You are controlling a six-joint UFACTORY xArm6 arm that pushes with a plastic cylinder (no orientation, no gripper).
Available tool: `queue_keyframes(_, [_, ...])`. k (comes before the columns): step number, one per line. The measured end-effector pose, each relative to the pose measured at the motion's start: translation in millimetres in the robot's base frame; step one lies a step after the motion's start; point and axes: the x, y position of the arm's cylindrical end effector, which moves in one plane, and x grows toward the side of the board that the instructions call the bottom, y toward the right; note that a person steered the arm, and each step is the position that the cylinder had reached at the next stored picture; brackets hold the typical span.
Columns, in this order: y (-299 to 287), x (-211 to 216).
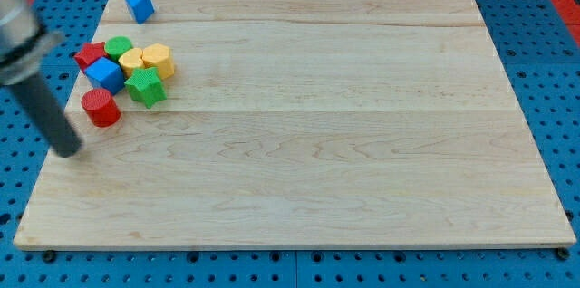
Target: Move the green circle towards the top center
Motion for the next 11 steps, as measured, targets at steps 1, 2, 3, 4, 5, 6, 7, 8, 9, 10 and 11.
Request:
queue_keyframes(1, [-7, -3])
queue_keyframes(2, [-8, -18])
queue_keyframes(3, [-7, -70])
queue_keyframes(4, [-7, -130])
queue_keyframes(5, [-1, -159])
queue_keyframes(6, [22, -153])
queue_keyframes(7, [49, -148])
queue_keyframes(8, [94, -157])
queue_keyframes(9, [92, -169])
queue_keyframes(10, [93, -172])
queue_keyframes(11, [132, -193])
